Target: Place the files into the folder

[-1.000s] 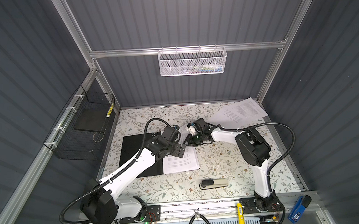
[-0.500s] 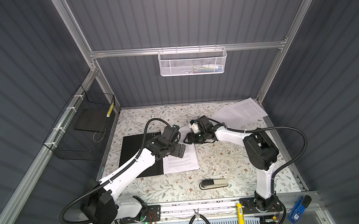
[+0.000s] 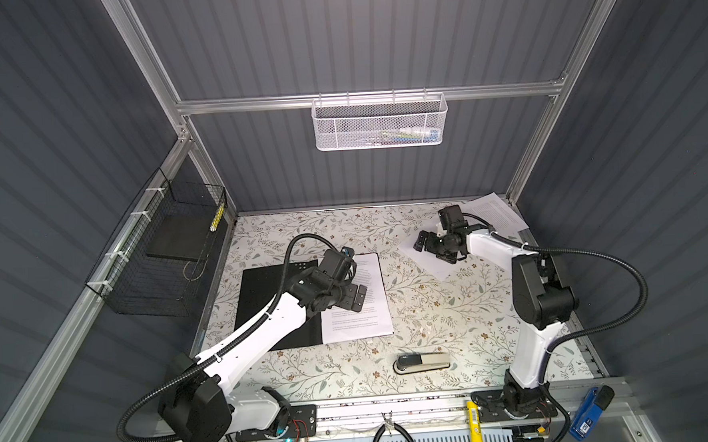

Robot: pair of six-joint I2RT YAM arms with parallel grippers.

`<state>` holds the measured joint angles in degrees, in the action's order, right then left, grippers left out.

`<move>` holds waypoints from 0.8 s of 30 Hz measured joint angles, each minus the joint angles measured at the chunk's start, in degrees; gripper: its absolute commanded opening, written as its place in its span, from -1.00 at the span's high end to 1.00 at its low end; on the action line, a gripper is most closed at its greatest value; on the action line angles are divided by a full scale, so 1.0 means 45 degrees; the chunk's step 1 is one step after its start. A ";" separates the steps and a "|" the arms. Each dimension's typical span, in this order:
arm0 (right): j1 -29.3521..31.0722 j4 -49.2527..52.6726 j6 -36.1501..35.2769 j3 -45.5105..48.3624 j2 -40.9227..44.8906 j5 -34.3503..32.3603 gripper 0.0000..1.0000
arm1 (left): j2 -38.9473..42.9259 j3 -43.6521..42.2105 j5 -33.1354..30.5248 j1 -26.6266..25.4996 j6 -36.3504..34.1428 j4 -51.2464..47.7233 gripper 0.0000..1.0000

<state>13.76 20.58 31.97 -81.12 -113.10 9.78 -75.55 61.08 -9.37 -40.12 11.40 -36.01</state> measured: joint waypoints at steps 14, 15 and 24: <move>-0.0321 0.0447 0.0627 -0.1943 -0.2288 0.1044 -0.98 | 0.0000 0.0000 0.0097 0.0000 0.0000 0.0005 -0.99; -0.0321 0.0287 0.0709 -0.1807 -0.2225 0.1175 -0.98 | 0.0005 0.0000 0.0107 0.0000 0.0000 0.0005 -0.99; -0.0296 -0.1545 0.1855 0.2992 0.0831 0.2443 -0.98 | 0.0015 0.0005 0.0442 0.0024 0.0000 0.0053 -0.99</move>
<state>12.43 13.63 40.32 -67.66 -109.36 20.78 -75.48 61.10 -7.38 -40.01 11.40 -35.77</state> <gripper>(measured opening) 0.991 0.997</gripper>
